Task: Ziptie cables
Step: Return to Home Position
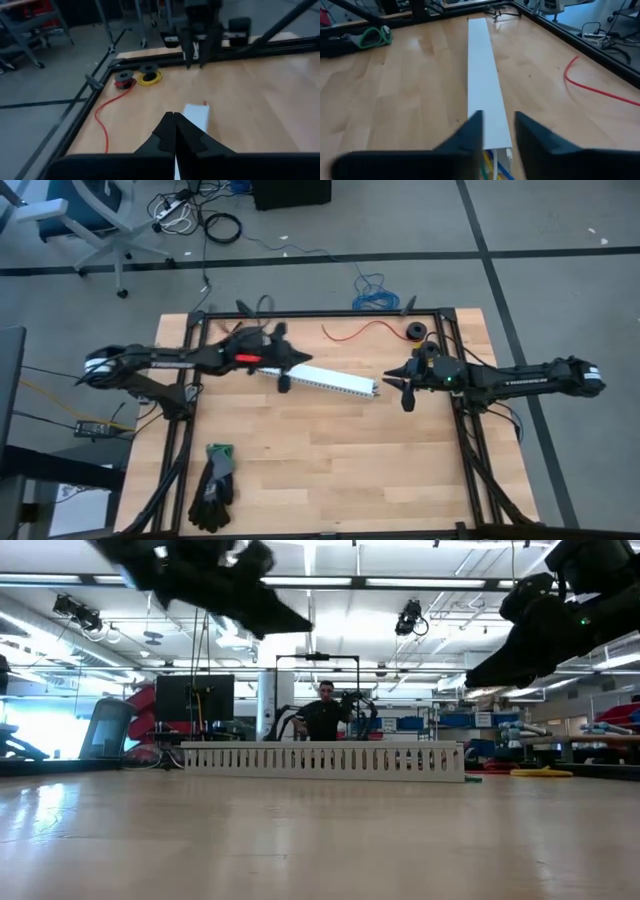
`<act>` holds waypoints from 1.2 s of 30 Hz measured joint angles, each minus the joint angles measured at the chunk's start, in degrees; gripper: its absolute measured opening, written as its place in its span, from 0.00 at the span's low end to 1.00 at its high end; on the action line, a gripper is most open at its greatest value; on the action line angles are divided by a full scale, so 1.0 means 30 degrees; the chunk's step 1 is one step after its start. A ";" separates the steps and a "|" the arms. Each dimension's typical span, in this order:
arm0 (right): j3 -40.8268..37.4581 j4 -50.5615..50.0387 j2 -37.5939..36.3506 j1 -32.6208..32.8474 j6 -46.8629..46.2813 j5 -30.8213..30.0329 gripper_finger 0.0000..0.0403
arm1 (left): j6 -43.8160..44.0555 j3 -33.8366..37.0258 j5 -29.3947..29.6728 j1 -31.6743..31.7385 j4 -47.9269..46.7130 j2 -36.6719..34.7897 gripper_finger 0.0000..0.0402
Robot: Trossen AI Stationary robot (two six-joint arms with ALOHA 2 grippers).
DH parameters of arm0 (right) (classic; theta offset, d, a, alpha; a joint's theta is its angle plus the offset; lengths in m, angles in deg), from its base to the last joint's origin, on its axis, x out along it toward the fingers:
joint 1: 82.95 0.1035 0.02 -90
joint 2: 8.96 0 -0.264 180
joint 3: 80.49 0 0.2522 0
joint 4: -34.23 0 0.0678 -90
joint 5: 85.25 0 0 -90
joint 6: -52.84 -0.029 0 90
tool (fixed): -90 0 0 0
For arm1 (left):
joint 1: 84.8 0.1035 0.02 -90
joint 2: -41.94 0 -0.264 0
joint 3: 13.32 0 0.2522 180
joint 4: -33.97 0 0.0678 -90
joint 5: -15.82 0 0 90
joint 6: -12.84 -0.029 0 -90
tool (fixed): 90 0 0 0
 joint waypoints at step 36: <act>0.0015 -0.7963 -1.1808 0.0044 -0.1943 -0.0386 0.00 | 0.3548 1.2610 0.4806 0.0240 0.2118 -1.4287 0.00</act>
